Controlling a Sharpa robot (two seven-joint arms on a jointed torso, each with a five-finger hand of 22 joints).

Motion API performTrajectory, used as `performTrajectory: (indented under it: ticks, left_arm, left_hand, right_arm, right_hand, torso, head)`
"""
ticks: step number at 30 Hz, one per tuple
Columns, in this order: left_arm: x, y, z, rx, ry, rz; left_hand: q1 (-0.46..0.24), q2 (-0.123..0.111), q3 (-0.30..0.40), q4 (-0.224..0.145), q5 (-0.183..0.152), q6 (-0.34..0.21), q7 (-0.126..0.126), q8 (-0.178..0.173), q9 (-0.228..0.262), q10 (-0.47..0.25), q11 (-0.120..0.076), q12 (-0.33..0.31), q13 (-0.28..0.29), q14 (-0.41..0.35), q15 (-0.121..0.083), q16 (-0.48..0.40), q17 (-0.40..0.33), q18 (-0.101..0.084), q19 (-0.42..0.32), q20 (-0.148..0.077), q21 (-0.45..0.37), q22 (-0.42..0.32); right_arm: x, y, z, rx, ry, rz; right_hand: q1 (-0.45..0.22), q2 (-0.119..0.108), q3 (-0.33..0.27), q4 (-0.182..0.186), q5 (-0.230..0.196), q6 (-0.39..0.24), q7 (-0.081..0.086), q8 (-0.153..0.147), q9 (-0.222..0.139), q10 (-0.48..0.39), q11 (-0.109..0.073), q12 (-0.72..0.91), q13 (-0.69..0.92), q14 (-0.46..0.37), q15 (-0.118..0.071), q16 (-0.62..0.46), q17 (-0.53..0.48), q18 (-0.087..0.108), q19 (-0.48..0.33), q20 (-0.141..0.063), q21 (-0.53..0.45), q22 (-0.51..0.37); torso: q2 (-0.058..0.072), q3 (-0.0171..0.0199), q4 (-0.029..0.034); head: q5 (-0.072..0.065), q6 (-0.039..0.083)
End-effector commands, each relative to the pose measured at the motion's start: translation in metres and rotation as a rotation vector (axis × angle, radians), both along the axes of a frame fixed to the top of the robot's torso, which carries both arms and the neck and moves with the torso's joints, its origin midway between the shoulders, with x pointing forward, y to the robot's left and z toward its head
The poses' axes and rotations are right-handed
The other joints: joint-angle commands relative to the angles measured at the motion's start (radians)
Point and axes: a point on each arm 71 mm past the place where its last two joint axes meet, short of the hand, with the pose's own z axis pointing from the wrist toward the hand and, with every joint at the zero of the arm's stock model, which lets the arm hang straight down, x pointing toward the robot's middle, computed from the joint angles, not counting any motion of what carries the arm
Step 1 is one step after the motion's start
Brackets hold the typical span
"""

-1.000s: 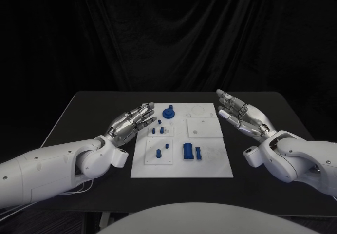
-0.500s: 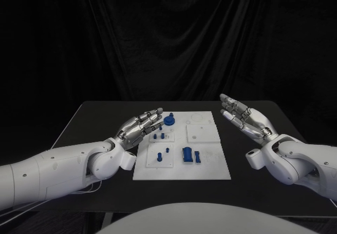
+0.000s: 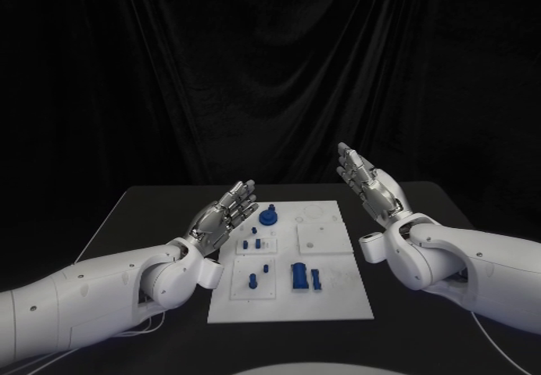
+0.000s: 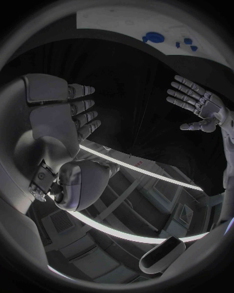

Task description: Assemble the parts on the task board

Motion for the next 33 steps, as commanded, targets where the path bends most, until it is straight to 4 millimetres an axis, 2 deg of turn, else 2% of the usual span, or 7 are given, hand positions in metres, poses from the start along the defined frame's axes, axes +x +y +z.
performTrajectory:
  ticks: [1,2,3,7,9,11,33]
  left_arm:
    - [0.009,0.001,0.007,0.116,-0.011,0.156]
    - [0.011,0.0,0.01,0.128,-0.015,0.178]
    - [0.013,0.0,0.013,0.14,-0.019,0.2]
    - [0.021,-0.003,0.027,0.189,-0.034,0.304]
    - [0.025,-0.004,0.034,0.21,-0.039,0.35]
    - [0.027,-0.005,0.04,0.228,-0.042,0.395]
    - [0.035,-0.006,0.062,0.281,-0.047,0.542]
  left_hand:
    - [-0.226,-0.044,-0.002,-0.04,-0.083,-0.042,-0.014,-0.009,-0.004,-0.003,-0.027,-0.015,-0.003,0.0,-0.077,-0.006,-0.002,-0.036,-0.001,-0.032,-0.007,-0.002]
    - [-0.244,-0.048,-0.002,-0.04,-0.09,-0.046,-0.014,-0.009,-0.004,-0.003,-0.027,-0.015,-0.003,0.0,-0.077,-0.006,-0.002,-0.036,-0.001,-0.036,-0.007,-0.002]
    - [-0.263,-0.052,-0.002,-0.04,-0.097,-0.051,-0.014,-0.009,-0.004,-0.003,-0.027,-0.015,-0.003,0.0,-0.077,-0.006,-0.002,-0.036,-0.001,-0.107,-0.007,-0.002]
    - [-0.329,-0.064,-0.002,-0.04,-0.121,-0.061,-0.014,-0.009,-0.004,-0.003,-0.027,-0.015,-0.003,0.0,-0.077,-0.006,-0.002,-0.036,-0.001,-0.107,-0.007,-0.002]
    - [-0.357,-0.136,-0.002,-0.04,-0.131,-0.132,-0.014,-0.009,-0.004,-0.003,-0.027,-0.015,-0.003,0.0,-0.077,-0.006,-0.002,-0.036,-0.001,-0.107,-0.007,-0.002]
    - [-0.379,-0.136,-0.002,-0.04,-0.14,-0.132,-0.014,-0.009,-0.004,-0.003,-0.027,-0.015,-0.003,0.0,-0.077,-0.006,-0.002,-0.036,-0.001,-0.107,-0.007,-0.002]
    - [-0.569,-0.136,-0.002,-0.04,-0.254,-0.132,-0.014,-0.009,-0.004,-0.003,-0.027,-0.015,-0.003,0.0,-0.077,-0.006,-0.002,-0.036,-0.001,-0.107,-0.007,-0.002]
  right_arm:
    - [0.011,-0.004,-0.006,0.016,0.139,-0.232]
    - [0.013,-0.001,-0.004,0.025,0.148,-0.251]
    - [0.015,0.001,-0.003,0.033,0.157,-0.267]
    - [0.02,0.008,0.001,0.059,0.187,-0.315]
    - [0.021,0.01,0.002,0.064,0.192,-0.323]
    - [0.021,0.01,0.002,0.065,0.193,-0.325]
    - [0.021,0.01,0.002,0.065,0.193,-0.325]
  right_hand:
    - [-0.199,-0.036,0.035,-0.05,-0.047,-0.037,0.002,-0.009,-0.003,-0.002,-0.008,-0.09,-0.003,0.0,-0.072,-0.008,-0.002,-0.03,-0.001,-0.046,-0.006,-0.026]
    - [-0.214,-0.036,0.107,-0.053,-0.052,-0.038,0.002,-0.009,-0.003,-0.002,-0.008,-0.09,-0.003,0.0,-0.072,-0.008,-0.002,-0.101,-0.001,-0.05,-0.006,-0.026]
    - [-0.229,-0.036,0.107,-0.057,-0.056,-0.041,0.002,-0.009,-0.003,-0.002,-0.008,-0.09,-0.003,0.0,-0.072,-0.008,-0.002,-0.101,-0.001,-0.054,-0.006,-0.026]
    - [-0.288,-0.036,0.107,-0.072,-0.069,-0.113,0.002,-0.009,-0.003,-0.002,-0.008,-0.09,-0.003,0.0,-0.072,-0.008,-0.002,-0.101,-0.001,-0.066,-0.006,-0.026]
    - [-0.312,-0.036,0.107,-0.08,-0.075,-0.113,0.002,-0.009,-0.003,-0.002,-0.008,-0.09,-0.003,0.0,-0.072,-0.008,-0.002,-0.101,-0.001,-0.071,-0.006,-0.026]
    - [-0.332,-0.036,0.107,-0.15,-0.146,-0.113,0.002,-0.009,-0.003,-0.002,-0.008,-0.09,-0.003,0.0,-0.072,-0.008,-0.002,-0.101,-0.001,-0.144,-0.006,-0.026]
    - [-0.524,-0.036,0.107,-0.15,-0.146,-0.113,0.002,-0.009,-0.003,-0.002,-0.008,-0.09,-0.003,0.0,-0.072,-0.008,-0.002,-0.101,-0.001,-0.144,-0.006,-0.026]
  torso:
    - [0.026,-0.0002,-0.0063]
    - [0.03,-0.0002,-0.0071]
    - [0.033,-0.0002,-0.0079]
    - [0.045,-0.0003,-0.0106]
    - [0.048,-0.0003,-0.0114]
    - [0.051,-0.0003,-0.0119]
    - [0.052,-0.0003,-0.0122]
  head:
    - [-0.007,0.065]
    - [-0.008,0.078]
    - [-0.01,0.089]
    - [-0.014,0.13]
    - [-0.015,0.141]
    - [-0.016,0.149]
    - [-0.017,0.153]
